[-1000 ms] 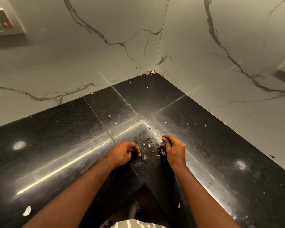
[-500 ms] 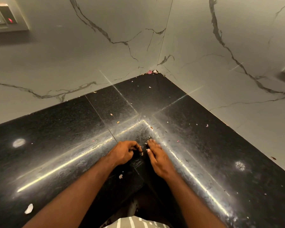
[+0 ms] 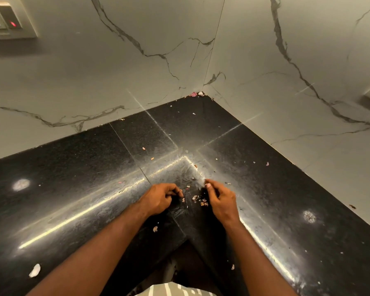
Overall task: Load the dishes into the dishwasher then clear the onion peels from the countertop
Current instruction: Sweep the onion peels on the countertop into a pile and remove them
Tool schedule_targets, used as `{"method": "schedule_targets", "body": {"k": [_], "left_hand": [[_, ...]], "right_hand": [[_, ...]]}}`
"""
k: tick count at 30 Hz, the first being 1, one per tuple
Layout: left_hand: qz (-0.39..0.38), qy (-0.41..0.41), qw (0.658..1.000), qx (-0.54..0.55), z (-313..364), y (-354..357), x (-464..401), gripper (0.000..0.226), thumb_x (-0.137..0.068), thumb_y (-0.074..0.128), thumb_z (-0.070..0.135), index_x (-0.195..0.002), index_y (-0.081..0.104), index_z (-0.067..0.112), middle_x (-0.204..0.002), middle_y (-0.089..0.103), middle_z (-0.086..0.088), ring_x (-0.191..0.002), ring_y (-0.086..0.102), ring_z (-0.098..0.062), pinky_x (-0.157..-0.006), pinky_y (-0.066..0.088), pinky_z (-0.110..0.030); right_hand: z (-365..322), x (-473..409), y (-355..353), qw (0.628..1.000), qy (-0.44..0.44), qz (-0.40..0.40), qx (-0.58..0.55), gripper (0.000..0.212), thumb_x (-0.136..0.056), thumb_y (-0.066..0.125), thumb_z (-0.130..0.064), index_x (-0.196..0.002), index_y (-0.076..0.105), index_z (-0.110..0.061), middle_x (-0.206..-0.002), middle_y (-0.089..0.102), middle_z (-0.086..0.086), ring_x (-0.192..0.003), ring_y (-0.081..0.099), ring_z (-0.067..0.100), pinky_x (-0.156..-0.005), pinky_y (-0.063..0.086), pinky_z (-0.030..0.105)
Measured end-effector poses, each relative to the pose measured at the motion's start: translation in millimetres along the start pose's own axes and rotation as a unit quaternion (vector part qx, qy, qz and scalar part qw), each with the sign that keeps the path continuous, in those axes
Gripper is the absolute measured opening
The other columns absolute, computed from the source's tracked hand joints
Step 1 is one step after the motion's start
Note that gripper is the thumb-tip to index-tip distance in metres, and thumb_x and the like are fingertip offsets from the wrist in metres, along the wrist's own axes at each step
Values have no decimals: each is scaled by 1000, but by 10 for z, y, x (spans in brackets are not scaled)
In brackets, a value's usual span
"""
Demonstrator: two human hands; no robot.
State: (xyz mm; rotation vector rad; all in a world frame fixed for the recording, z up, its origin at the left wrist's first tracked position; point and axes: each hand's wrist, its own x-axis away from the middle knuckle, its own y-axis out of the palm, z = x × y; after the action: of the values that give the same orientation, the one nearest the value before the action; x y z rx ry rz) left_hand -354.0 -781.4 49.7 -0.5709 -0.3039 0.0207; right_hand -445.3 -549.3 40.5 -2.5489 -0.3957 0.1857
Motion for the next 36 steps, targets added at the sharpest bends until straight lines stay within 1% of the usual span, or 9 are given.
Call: {"method": "schedule_targets", "body": {"k": [2, 6, 10, 13, 19, 24, 28, 32, 36], "left_hand": [[2, 0, 1000, -3, 10, 4, 1, 47, -91, 50, -9, -104, 75, 29, -112, 76, 16, -107, 68, 3, -98, 52, -22], [-4, -1, 1000, -6, 22, -6, 2, 48, -90, 49, -9, -103, 75, 29, -112, 76, 15, -108, 67, 4, -94, 51, -18], [1, -3, 1000, 0, -1, -14, -18, 49, -90, 50, -9, -100, 74, 33, -112, 76, 17, -108, 67, 5, -95, 51, -19], [3, -4, 1000, -2, 1, 11, -23, 47, -91, 52, -8, -102, 74, 32, -111, 76, 18, -103, 68, 6, -89, 52, -18], [-30, -18, 995, 93, -90, -34, -53, 47, -90, 52, -14, -108, 74, 23, -116, 77, 10, -110, 67, 6, -96, 52, -19], [46, -103, 869, 482, -251, -124, 25, 37, -94, 41, -21, -116, 64, -3, -119, 74, -20, -113, 72, -28, -91, 61, -32], [131, -129, 774, 606, -338, -186, -18, 41, -91, 28, -18, -119, 57, -8, -119, 69, -33, -105, 73, -41, -84, 64, -36], [145, -134, 771, 606, -310, -166, -36, 40, -92, 27, -18, -117, 58, -9, -116, 71, -32, -102, 75, -40, -83, 64, -36], [153, -134, 779, 593, -266, -154, 7, 39, -94, 28, -19, -118, 58, -10, -113, 73, -30, -105, 74, -41, -86, 63, -37]], "right_hand": [[88, -153, -104, 993, 43, 83, 69, 42, -106, 56, -30, -147, 57, -21, -148, 60, 5, -135, 57, 18, -116, 45, 44], [158, -261, -121, 962, 103, -55, 246, 64, -112, 35, -38, -165, 14, -9, -172, 0, 11, -159, -3, 23, -129, 0, 41], [1, -14, -92, 991, 3, -126, 40, 41, -108, 53, -24, -149, 55, -27, -154, 50, -8, -142, 41, 2, -124, 32, 35], [32, 80, -127, 1000, 3, 5, 20, 35, -104, 62, -18, -137, 67, -28, -133, 70, -9, -122, 63, 1, -110, 51, 36], [-30, 267, 259, 973, -21, -168, 157, 60, -112, 39, -33, -166, 16, -21, -172, 8, -4, -158, 1, 9, -131, 1, 34], [-166, 342, 434, 971, -199, -52, 123, 42, -102, 60, -28, -143, 62, -18, -150, 58, 3, -144, 47, 14, -121, 36, 45], [-308, 601, 694, 900, -316, -171, 248, 80, -96, 52, -69, -160, 37, -23, -170, 27, 7, -159, 17, 23, -130, 11, 48], [-313, 694, 876, 894, -220, -197, 337, 104, -90, 26, -89, -167, 1, -24, -174, -9, 6, -159, -16, 22, -128, -9, 50], [-134, 396, 800, 947, -133, -80, 282, 64, -110, 30, -48, -166, 18, -20, -174, 9, 3, -161, 2, 21, -128, 11, 52]]}}
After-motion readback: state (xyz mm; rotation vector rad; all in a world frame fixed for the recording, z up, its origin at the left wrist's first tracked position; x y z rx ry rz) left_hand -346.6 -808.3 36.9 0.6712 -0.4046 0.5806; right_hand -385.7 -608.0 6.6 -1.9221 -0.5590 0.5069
